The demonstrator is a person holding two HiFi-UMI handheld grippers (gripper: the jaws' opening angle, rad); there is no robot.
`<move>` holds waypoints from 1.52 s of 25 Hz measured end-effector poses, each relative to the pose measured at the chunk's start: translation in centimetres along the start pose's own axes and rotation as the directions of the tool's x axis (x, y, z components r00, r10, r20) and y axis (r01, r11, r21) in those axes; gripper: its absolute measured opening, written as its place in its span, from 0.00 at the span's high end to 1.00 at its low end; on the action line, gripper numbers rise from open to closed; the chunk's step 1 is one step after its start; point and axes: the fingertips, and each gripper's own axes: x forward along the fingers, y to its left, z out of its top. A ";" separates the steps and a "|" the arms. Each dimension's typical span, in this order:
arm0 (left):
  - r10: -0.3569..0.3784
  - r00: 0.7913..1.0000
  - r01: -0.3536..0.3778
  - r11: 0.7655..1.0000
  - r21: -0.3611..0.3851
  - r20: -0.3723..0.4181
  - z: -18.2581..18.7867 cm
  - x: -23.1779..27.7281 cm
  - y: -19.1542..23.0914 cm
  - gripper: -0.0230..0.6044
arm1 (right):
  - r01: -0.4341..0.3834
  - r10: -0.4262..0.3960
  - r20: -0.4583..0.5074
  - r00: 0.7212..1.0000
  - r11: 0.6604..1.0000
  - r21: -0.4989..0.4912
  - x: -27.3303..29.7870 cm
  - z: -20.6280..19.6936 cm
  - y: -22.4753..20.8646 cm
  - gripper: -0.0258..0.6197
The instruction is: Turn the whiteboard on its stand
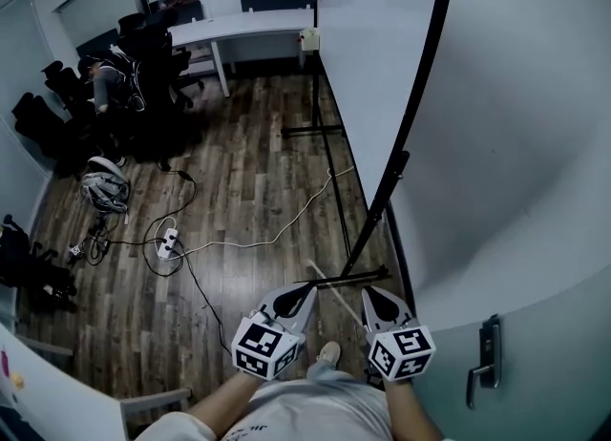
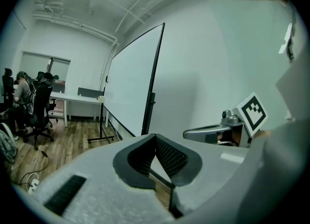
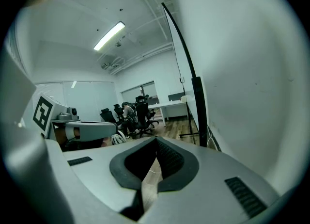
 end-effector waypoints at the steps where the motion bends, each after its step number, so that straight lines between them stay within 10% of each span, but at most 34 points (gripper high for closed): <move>1: 0.001 1.000 -0.001 1.000 0.001 0.000 0.3 0.8 0.0 0.95 | 0.000 0.000 0.002 1.000 1.000 0.000 0.3 0.3 -0.8 0.95; 38: -0.086 0.996 0.086 0.996 0.013 -0.003 5.5 10.2 5.5 0.95 | 0.139 -0.132 0.105 0.986 0.989 -0.059 7.8 10.3 -9.5 0.95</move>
